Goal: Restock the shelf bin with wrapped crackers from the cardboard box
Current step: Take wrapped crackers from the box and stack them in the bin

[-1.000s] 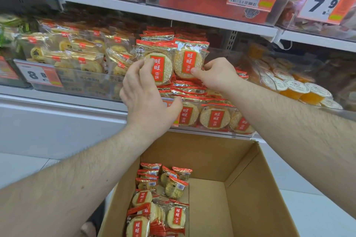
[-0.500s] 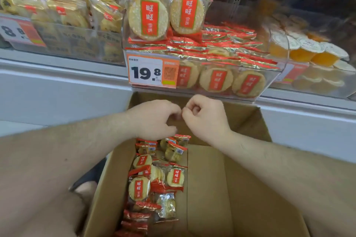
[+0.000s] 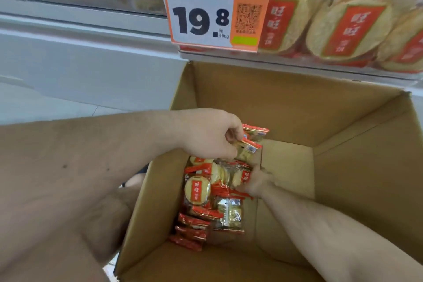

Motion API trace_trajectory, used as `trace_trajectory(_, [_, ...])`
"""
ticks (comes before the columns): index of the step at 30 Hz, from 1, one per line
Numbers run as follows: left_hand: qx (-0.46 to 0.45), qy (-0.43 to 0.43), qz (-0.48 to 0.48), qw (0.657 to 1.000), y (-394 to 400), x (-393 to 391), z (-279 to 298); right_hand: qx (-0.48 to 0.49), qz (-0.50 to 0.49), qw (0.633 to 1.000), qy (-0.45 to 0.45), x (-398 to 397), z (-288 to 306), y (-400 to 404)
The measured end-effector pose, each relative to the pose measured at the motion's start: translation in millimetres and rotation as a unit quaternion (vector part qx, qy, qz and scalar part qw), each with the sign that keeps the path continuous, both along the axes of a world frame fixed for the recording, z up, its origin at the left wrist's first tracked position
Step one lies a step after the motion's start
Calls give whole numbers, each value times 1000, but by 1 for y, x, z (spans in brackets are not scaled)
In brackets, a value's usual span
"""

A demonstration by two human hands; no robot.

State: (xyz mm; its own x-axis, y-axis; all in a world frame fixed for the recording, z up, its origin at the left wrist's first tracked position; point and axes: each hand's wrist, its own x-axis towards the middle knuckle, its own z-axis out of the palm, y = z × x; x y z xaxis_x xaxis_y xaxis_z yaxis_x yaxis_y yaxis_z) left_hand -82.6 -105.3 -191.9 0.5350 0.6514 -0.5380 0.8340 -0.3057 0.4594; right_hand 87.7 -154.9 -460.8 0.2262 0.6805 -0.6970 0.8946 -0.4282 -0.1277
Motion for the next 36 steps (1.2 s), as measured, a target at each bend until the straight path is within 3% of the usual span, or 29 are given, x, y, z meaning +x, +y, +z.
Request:
trace_trajectory(3, [-16, -1, 15, 1000, 3, 2, -2, 32, 45, 996, -73, 0, -10, -5])
trace_trajectory(6, [-28, 1, 31, 999, 6, 3, -2, 12, 36, 997, -67, 8, -9, -7])
trace_trajectory(10, [-34, 11, 37, 999, 4, 1, 3, -11, 49, 997, 52, 34, 15, -3])
trace_trajectory(14, [-32, 28, 32, 999, 0, 0, 6, 53, -29, 986, 158, 57, 55, 6])
trace_trajectory(19, [-30, 51, 27, 998, -3, 3, 3, 63, -29, 935, 349, 57, 121, 27])
trace_trajectory(22, [-67, 16, 82, 994, -3, 6, 1, 37, -18, 875, 483, 49, 153, 40])
trace_trajectory(27, [-108, -23, 142, 984, -1, 11, -4, -21, -67, 809, 583, 32, 170, 55])
trace_trajectory(29, [-116, -23, 151, 981, 1, 9, -4, -18, -160, 803, 574, 36, 158, 62])
trace_trajectory(33, [-128, -31, 166, 977, 7, -3, -7, 52, -291, 901, 317, 43, 107, 65])
trace_trajectory(36, [-147, -40, 173, 973, 9, -12, -11, 4, -334, 891, 307, 33, 65, 60])
